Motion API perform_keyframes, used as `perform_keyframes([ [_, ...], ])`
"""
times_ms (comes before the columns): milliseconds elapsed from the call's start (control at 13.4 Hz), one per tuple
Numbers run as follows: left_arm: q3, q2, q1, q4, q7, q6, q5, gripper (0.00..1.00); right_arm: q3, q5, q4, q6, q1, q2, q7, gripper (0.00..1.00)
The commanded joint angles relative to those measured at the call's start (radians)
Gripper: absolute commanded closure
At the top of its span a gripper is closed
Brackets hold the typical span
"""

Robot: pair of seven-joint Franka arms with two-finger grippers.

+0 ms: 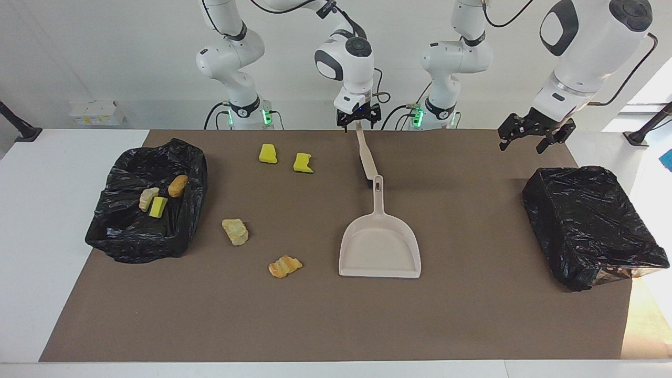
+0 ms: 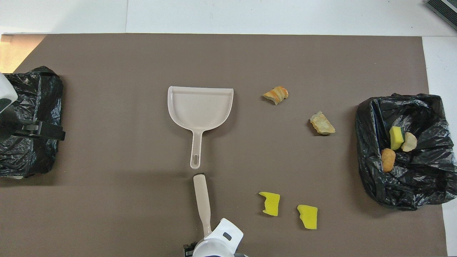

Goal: Sweep and dump trash in bin

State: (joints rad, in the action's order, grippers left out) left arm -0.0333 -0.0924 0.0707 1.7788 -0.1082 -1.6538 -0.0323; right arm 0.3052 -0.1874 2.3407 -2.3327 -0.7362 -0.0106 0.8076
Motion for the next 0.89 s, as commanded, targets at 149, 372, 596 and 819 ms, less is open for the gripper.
perform_keyframes([
  [149,-0.005,-0.021,0.009,0.042,-0.047,-0.034,-0.001,0.00,-0.005,-0.027,0.031,-0.043,-0.005,-0.003,0.010,0.00],
  [372,-0.005,-0.021,0.011,0.048,-0.048,-0.034,-0.001,0.00,-0.005,-0.026,0.029,-0.047,-0.006,-0.003,0.005,0.58],
  [596,-0.005,-0.024,0.011,0.054,-0.048,-0.034,-0.001,0.00,-0.005,-0.027,0.022,-0.051,-0.009,0.001,0.015,1.00],
  [819,-0.005,-0.021,0.011,0.053,-0.036,-0.044,-0.001,0.00,-0.006,-0.027,0.019,-0.033,-0.005,-0.038,0.030,1.00],
])
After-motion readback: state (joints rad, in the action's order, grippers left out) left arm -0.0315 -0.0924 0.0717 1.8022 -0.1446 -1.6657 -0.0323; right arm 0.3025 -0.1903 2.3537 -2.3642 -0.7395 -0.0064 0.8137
